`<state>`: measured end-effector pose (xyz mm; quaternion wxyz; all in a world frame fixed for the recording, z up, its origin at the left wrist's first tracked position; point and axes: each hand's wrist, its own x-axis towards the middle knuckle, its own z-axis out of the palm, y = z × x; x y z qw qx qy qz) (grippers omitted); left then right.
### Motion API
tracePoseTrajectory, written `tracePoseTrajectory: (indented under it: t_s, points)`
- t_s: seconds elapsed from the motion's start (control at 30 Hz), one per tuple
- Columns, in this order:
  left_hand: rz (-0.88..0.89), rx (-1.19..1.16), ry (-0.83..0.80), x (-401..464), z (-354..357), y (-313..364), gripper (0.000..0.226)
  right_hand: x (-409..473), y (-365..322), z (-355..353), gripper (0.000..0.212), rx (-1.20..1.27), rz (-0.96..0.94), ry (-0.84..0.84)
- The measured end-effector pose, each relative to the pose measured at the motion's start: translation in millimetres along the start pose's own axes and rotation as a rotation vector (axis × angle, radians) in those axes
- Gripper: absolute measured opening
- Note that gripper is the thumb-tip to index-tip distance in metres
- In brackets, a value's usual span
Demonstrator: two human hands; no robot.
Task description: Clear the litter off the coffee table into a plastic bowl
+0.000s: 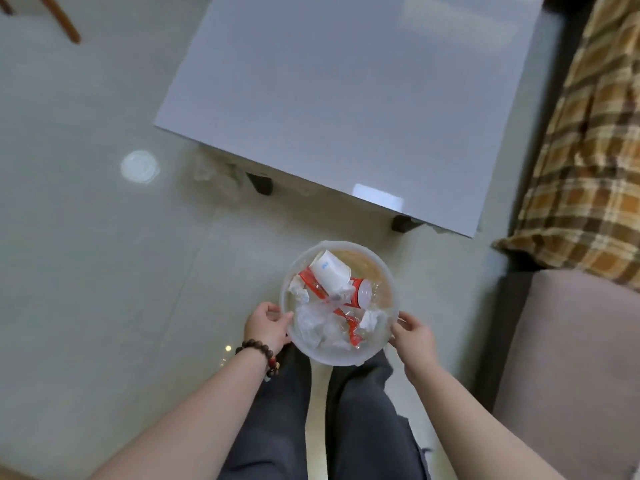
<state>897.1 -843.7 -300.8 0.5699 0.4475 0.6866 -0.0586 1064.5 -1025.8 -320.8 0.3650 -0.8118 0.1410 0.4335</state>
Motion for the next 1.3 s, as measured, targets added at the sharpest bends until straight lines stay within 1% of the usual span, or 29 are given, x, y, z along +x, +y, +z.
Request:
tracePoseTrajectory:
  t_s: [0.17, 0.3, 0.47, 0.57, 0.67, 0.73, 0.8, 0.93, 1.0, 1.07, 1.1, 1.13, 1.17, 1.2, 1.23, 1.3]
  points:
    - [0.024, 0.113, -0.102, 51.1, 36.1, 8.5, 0.026, 29.5, 26.7, 2.2, 0.025, 0.164, 0.024, 0.098]
    - [0.013, 0.090, -0.162, 119.6, 90.9, 4.5, 0.032, 88.2, 50.4, 7.1, 0.020, 0.216, 0.015, 0.134]
    - [0.097, 0.108, -0.208, 217.5, 175.5, -11.1, 0.025, 198.1, 81.7, 11.8, 0.028, 0.227, -0.043, 0.208]
    - [0.152, 0.134, -0.213, 264.1, 223.0, -23.2, 0.024, 260.1, 102.2, 13.9, 0.029, 0.155, -0.093, 0.257]
    - [0.241, 0.222, -0.217, 291.6, 258.3, -36.1, 0.011, 307.8, 122.3, 19.5, 0.031, 0.097, -0.106, 0.284]
    - [0.304, 0.313, -0.214, 305.4, 275.3, -44.5, 0.031, 329.9, 135.2, 23.2, 0.032, 0.097, -0.091, 0.290]
    - [0.336, 0.384, -0.218, 315.0, 286.1, -51.1, 0.035, 344.5, 147.7, 27.1, 0.031, 0.117, -0.080, 0.279]
    - [0.374, 0.399, -0.246, 331.0, 297.4, -61.0, 0.029, 362.0, 163.7, 30.9, 0.024, 0.148, -0.127, 0.284]
    - [0.377, 0.403, -0.265, 337.4, 299.5, -60.8, 0.029, 367.5, 165.3, 27.9, 0.028, 0.149, -0.144, 0.279]
    - [0.366, 0.440, -0.307, 337.7, 298.1, -59.5, 0.021, 365.1, 164.4, 22.9, 0.030, 0.128, -0.141, 0.215]
    - [0.363, 0.473, -0.337, 337.0, 296.1, -59.6, 0.022, 362.7, 164.8, 20.8, 0.031, 0.108, -0.133, 0.166]
    - [0.336, 0.532, -0.345, 332.0, 292.4, -57.8, 0.035, 356.8, 163.7, 19.3, 0.034, 0.072, -0.103, 0.125]
    - [0.319, 0.539, -0.329, 327.2, 288.3, -56.3, 0.049, 350.7, 162.2, 16.9, 0.040, 0.051, -0.078, 0.101]
    - [0.290, 0.550, -0.320, 314.8, 282.2, -51.6, 0.057, 341.3, 159.4, 13.7, 0.049, 0.033, -0.039, 0.093]
    - [0.311, 0.549, -0.314, 307.0, 276.0, -52.4, 0.059, 332.2, 159.7, 10.5, 0.054, 0.028, -0.028, 0.092]
    - [0.374, 0.584, -0.271, 275.8, 262.0, -41.7, 0.058, 305.1, 146.2, 0.5, 0.058, -0.009, -0.037, 0.127]
